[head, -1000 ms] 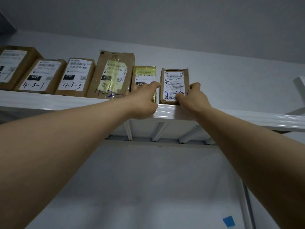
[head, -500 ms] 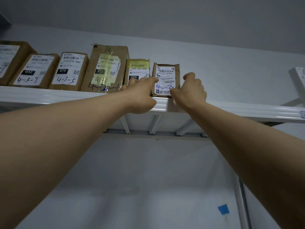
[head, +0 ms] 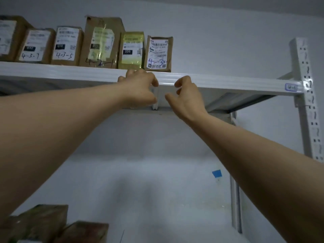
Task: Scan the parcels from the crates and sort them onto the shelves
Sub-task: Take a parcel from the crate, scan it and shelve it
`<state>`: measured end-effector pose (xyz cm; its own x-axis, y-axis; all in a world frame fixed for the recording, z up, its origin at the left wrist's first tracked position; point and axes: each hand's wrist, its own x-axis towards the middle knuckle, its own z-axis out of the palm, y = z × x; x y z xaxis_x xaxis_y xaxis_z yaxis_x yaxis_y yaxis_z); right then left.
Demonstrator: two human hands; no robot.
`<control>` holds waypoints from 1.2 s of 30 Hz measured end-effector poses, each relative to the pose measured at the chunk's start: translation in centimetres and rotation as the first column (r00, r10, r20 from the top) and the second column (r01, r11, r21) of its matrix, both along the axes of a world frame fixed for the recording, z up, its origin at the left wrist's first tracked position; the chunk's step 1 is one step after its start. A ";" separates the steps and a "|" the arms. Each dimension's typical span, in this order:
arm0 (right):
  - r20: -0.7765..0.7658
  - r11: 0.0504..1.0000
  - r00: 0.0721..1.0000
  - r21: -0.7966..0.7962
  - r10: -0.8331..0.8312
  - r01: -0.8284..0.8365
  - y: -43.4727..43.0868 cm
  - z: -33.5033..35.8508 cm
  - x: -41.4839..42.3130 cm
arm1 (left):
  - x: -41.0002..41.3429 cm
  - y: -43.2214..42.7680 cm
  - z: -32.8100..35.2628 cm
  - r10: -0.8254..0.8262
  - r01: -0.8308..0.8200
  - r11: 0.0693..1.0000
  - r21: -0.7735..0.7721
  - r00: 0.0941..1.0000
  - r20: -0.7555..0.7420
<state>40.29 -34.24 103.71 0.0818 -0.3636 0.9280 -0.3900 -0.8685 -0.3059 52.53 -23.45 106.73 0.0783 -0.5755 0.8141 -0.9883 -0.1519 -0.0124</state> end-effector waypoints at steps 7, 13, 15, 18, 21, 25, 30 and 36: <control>-0.140 0.966 0.989 0.257 0.056 -0.018 1.5 -10.7 -3.5 | -1.0 2.5 -8.7 0.103 -0.107 0.983 0.147 0.994 0.034; -0.249 0.880 0.968 0.461 0.006 0.114 4.7 -23.1 -9.4 | -1.6 5.6 -19.3 0.070 -0.071 0.949 0.306 0.997 0.014; -0.273 0.819 0.962 0.553 0.006 0.152 6.4 -27.9 -11.3 | -1.8 6.9 -24.1 0.024 -0.003 0.932 0.361 0.998 -0.054; -0.307 0.698 0.952 0.686 0.022 0.205 9.6 -35.5 -13.7 | -2.9 9.0 -33.0 -0.028 0.132 0.873 0.470 0.975 -0.221; -0.376 0.547 0.924 0.790 0.077 0.276 13.5 -42.8 -15.8 | -4.1 12.0 -43.6 -0.013 0.197 0.782 0.591 0.954 -0.301; -0.475 0.370 0.867 0.840 0.147 0.398 19.0 -51.4 -18.7 | -6.1 17.8 -56.5 0.063 0.191 0.572 0.798 0.960 -0.275; -0.512 0.124 0.824 0.859 0.244 0.497 24.9 -59.4 -23.6 | -10.8 25.3 -66.1 0.252 0.327 0.342 0.881 0.871 -0.422; -0.496 -0.125 0.811 0.825 0.310 0.552 28.8 -66.4 -29.8 | -17.0 28.0 -71.1 0.314 0.443 0.273 0.854 0.798 -0.515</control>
